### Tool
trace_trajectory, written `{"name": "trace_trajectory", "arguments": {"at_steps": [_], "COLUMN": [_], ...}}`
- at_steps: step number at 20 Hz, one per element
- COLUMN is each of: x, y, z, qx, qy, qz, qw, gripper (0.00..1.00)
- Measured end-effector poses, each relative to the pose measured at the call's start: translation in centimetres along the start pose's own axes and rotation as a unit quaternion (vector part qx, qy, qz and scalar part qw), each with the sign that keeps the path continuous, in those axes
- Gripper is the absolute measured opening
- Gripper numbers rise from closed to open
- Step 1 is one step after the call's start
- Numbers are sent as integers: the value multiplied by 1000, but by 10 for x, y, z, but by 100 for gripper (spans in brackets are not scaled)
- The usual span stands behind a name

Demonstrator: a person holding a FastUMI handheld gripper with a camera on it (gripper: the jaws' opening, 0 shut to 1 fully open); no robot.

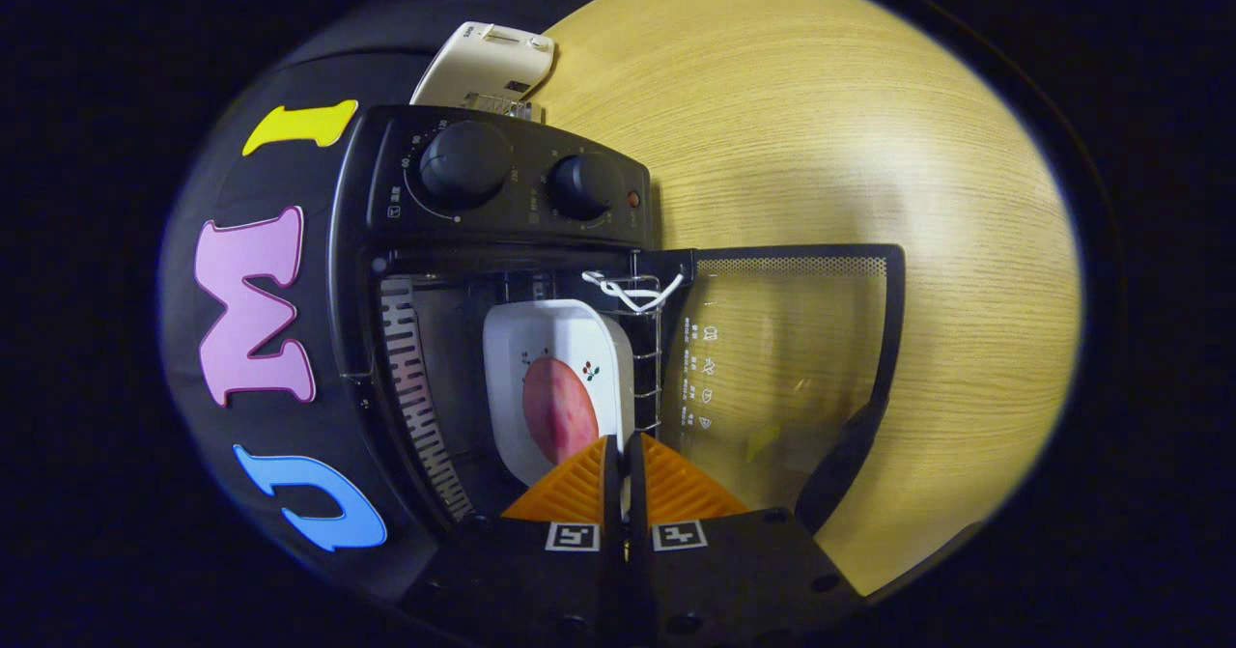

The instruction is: Open the toaster oven, put the food inside, and close the toaster oven door.

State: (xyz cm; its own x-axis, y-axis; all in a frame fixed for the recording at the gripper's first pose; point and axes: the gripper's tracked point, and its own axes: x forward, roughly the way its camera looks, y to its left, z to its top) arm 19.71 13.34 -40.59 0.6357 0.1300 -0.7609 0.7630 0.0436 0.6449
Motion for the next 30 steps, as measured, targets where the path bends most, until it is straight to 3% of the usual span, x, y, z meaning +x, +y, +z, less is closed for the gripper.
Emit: {"name": "trace_trajectory", "arguments": {"at_steps": [5, 8, 9, 11, 12, 14, 17, 21, 23, 26, 30], "x": [-2, -14, -18, -32, -39, -55, -76, -92, -97, -100, -97], "y": [14, 9, 5, 2, 1, -9, -17, -47, -62, -83, -106], "z": [-23, -25, -25, -28, -30, -19, -20, -4, 11, 31, 31], "qx": [36, 16, 5, -11, -23, -64, -132, -298, -394, -523, -589], "qy": [76, 88, 93, 114, 118, 109, 120, 103, 70, 22, 9], "qz": [35, 26, 22, 24, 25, 12, 9, 0, -4, -19, -36], "qw": [996, 996, 995, 993, 992, 992, 984, 949, 916, 852, 807], "gripper": [11, 42, 45, 60, 79, 99, 99, 99, 99, 99, 99]}}
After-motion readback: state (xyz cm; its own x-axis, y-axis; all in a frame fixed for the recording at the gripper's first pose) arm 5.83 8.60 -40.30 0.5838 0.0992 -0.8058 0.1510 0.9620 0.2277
